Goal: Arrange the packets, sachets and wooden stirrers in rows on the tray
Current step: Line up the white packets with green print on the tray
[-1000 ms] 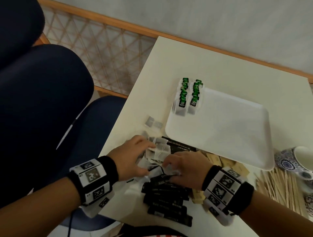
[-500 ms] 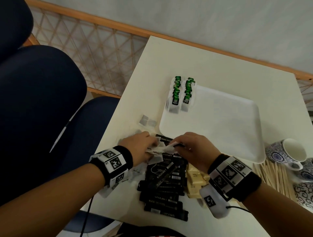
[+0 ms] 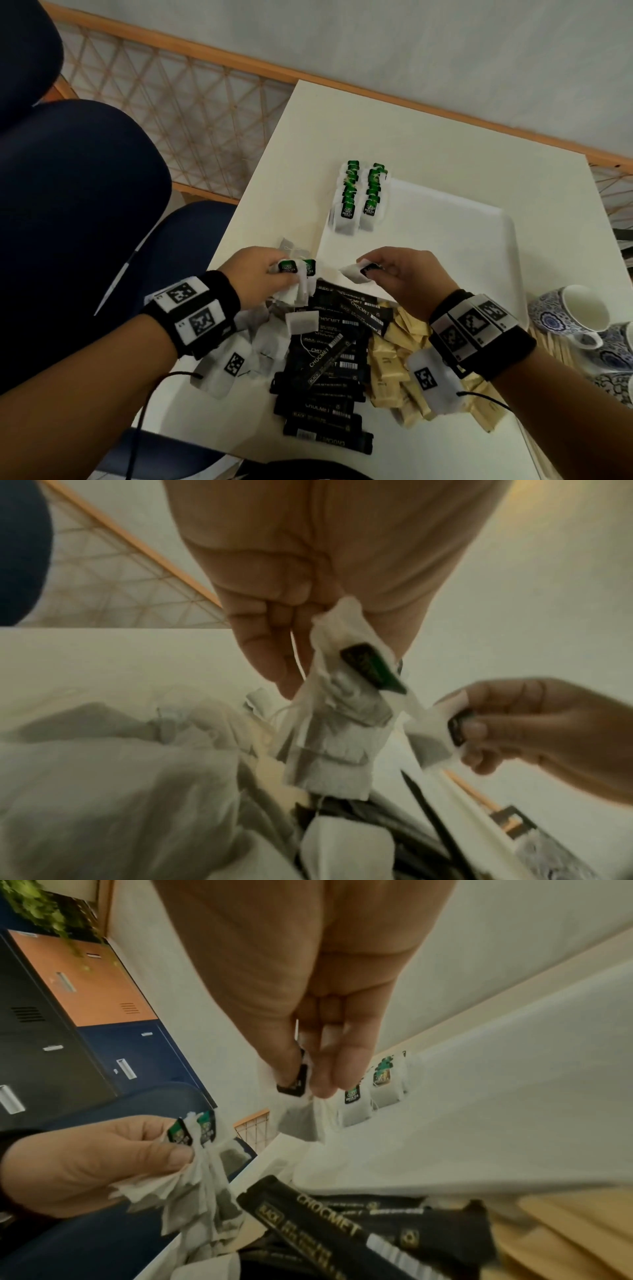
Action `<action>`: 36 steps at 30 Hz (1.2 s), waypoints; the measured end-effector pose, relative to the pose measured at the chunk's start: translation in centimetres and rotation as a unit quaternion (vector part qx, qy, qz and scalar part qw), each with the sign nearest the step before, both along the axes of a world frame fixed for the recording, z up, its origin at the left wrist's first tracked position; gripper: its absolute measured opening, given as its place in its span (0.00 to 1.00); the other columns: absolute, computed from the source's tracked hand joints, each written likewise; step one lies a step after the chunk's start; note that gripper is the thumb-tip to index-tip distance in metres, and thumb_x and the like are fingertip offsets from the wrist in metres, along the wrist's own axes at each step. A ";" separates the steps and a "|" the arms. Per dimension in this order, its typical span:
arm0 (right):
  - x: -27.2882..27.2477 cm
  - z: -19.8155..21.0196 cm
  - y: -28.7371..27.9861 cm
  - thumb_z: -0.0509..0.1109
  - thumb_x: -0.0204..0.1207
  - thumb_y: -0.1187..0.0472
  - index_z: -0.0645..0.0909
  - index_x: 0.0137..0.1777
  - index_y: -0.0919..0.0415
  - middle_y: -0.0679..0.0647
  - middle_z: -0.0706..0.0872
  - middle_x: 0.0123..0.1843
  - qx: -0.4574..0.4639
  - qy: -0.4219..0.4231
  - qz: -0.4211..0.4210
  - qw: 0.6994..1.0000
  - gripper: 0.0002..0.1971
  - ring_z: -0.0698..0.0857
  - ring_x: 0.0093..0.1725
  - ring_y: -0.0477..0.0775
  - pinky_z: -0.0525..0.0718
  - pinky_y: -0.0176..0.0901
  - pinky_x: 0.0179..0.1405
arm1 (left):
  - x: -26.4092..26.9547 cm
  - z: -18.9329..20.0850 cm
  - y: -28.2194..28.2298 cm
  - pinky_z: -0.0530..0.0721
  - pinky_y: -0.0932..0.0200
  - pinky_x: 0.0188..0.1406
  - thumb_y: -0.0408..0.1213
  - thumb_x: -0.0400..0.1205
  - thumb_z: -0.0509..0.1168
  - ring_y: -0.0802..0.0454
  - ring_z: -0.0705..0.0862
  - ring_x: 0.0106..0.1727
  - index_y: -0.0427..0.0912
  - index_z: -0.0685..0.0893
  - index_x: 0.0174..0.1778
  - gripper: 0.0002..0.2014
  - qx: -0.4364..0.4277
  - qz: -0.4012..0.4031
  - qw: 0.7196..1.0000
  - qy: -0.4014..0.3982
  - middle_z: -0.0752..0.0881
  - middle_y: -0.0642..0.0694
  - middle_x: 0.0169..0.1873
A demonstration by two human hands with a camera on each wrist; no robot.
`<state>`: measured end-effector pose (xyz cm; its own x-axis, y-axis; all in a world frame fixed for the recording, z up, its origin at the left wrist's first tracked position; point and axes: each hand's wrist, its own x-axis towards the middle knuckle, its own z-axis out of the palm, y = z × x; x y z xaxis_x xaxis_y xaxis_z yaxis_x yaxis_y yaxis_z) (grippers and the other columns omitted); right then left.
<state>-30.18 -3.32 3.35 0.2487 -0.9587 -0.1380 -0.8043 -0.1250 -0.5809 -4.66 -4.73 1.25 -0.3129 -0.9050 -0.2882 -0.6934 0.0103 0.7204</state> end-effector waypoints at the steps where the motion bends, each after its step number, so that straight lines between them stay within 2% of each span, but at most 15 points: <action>1: 0.0 0.1 -0.2 0.67 0.79 0.61 0.86 0.54 0.47 0.42 0.89 0.50 0.004 0.010 0.004 1.000 0.10 0.88 0.43 0.47 0.84 0.40 0.49 | 0.2 0.2 0.0 0.73 0.70 0.31 0.40 0.79 0.69 0.67 0.79 0.30 0.53 0.82 0.32 0.09 0.012 0.017 0.999 0.026 0.82 0.60 0.26; 3: -0.1 0.4 -0.7 0.65 0.81 0.61 0.86 0.59 0.49 0.44 0.88 0.54 0.011 0.033 0.019 0.999 0.12 0.84 0.45 0.43 0.77 0.30 0.46 | 0.5 0.4 -0.2 0.74 0.70 0.29 0.38 0.79 0.69 0.66 0.77 0.27 0.49 0.83 0.35 0.07 0.042 0.053 0.995 0.070 0.83 0.59 0.26; 5: 0.0 0.6 -1.1 0.63 0.82 0.63 0.85 0.62 0.50 0.46 0.87 0.54 0.015 0.050 0.028 0.998 0.14 0.80 0.50 0.43 0.69 0.29 0.46 | 0.8 0.6 -0.5 0.76 0.67 0.30 0.37 0.80 0.69 0.59 0.78 0.31 0.38 0.85 0.43 0.05 0.066 0.080 0.989 0.103 0.83 0.49 0.32; 7: 0.0 0.7 -1.5 0.62 0.82 0.64 0.85 0.61 0.50 0.46 0.85 0.51 0.013 0.047 0.024 0.999 0.15 0.80 0.53 0.46 0.68 0.27 0.45 | 0.7 0.7 -0.8 0.75 0.70 0.26 0.33 0.80 0.68 0.58 0.77 0.29 0.33 0.83 0.45 0.06 0.080 0.099 0.983 0.128 0.81 0.46 0.32; 9: -0.1 0.9 -2.0 0.63 0.81 0.64 0.86 0.60 0.49 0.44 0.82 0.48 0.013 0.038 0.012 0.999 0.15 0.80 0.50 0.46 0.68 0.26 0.44 | 0.5 1.0 -1.1 0.74 0.72 0.23 0.31 0.81 0.67 0.63 0.76 0.25 0.36 0.83 0.43 0.03 0.085 0.109 0.978 0.154 0.81 0.48 0.29; 11: -0.2 1.1 -2.5 0.65 0.80 0.60 0.86 0.58 0.46 0.42 0.83 0.47 0.027 0.042 -0.014 0.999 0.13 0.79 0.47 0.44 0.73 0.33 0.47 | 0.3 1.2 -1.6 0.77 0.69 0.25 0.30 0.81 0.66 0.62 0.78 0.25 0.40 0.83 0.41 0.04 0.092 0.114 0.972 0.183 0.83 0.49 0.28; 14: -0.4 1.4 -3.6 0.69 0.77 0.55 0.87 0.50 0.43 0.41 0.86 0.44 0.050 0.040 -0.056 0.996 0.07 0.83 0.49 0.45 0.81 0.43 0.51 | 0.0 1.4 -2.6 0.79 0.67 0.26 0.30 0.81 0.66 0.61 0.81 0.26 0.41 0.83 0.42 0.04 0.103 0.121 0.963 0.217 0.85 0.52 0.27; 17: -0.4 1.4 -4.8 0.69 0.77 0.56 0.86 0.45 0.42 0.39 0.85 0.41 0.065 0.044 -0.056 0.995 0.07 0.83 0.48 0.44 0.80 0.40 0.50 | -0.5 1.8 -3.6 0.78 0.69 0.23 0.28 0.81 0.66 0.63 0.80 0.24 0.40 0.84 0.44 0.04 0.098 0.125 0.959 0.236 0.84 0.51 0.26; 21: -0.5 0.6 -7.0 0.67 0.78 0.59 0.88 0.49 0.46 0.37 0.83 0.43 0.087 0.059 -0.036 0.994 0.09 0.80 0.41 0.38 0.73 0.26 0.39 | -1.0 1.8 -5.5 0.80 0.68 0.27 0.26 0.81 0.66 0.60 0.81 0.26 0.41 0.84 0.41 0.06 0.097 0.121 0.957 0.244 0.85 0.53 0.26; 22: -0.6 0.3 -7.7 0.67 0.78 0.60 0.88 0.50 0.46 0.39 0.84 0.44 0.092 0.058 -0.036 0.993 0.10 0.80 0.42 0.39 0.72 0.25 0.39 | -1.1 1.7 -6.0 0.81 0.67 0.28 0.26 0.81 0.66 0.59 0.81 0.27 0.41 0.84 0.41 0.07 0.100 0.122 0.957 0.244 0.86 0.52 0.26; 26: -1.3 -1.1 -10.6 0.67 0.77 0.61 0.88 0.52 0.47 0.45 0.85 0.46 0.101 0.054 -0.068 0.991 0.11 0.80 0.48 0.44 0.73 0.32 0.47 | -1.6 0.9 -7.7 0.79 0.66 0.30 0.27 0.81 0.67 0.58 0.81 0.28 0.40 0.85 0.43 0.04 0.094 0.114 0.968 0.204 0.85 0.50 0.29; 30: -2.2 -2.0 -13.1 0.65 0.77 0.63 0.86 0.51 0.46 0.41 0.83 0.39 0.088 0.041 -0.102 0.990 0.12 0.80 0.42 0.45 0.74 0.33 0.36 | -2.0 -0.1 -9.0 0.79 0.63 0.30 0.30 0.80 0.68 0.57 0.81 0.29 0.40 0.86 0.45 0.03 0.094 0.108 0.975 0.167 0.86 0.44 0.31; 33: -2.5 -2.4 -14.1 0.65 0.77 0.63 0.86 0.51 0.47 0.39 0.79 0.32 0.077 0.030 -0.115 0.990 0.12 0.79 0.39 0.46 0.77 0.38 0.40 | -2.3 -0.5 -9.6 0.81 0.59 0.30 0.30 0.80 0.68 0.50 0.83 0.33 0.41 0.86 0.45 0.03 0.102 0.106 0.977 0.152 0.87 0.40 0.34; 36: -2.6 -2.8 -14.3 0.66 0.76 0.62 0.86 0.53 0.47 0.43 0.85 0.39 0.071 0.026 -0.111 0.991 0.11 0.82 0.44 0.49 0.80 0.40 0.43 | -2.7 -0.6 -9.7 0.80 0.63 0.24 0.28 0.80 0.67 0.54 0.81 0.28 0.43 0.85 0.43 0.06 0.119 0.108 0.974 0.157 0.85 0.43 0.32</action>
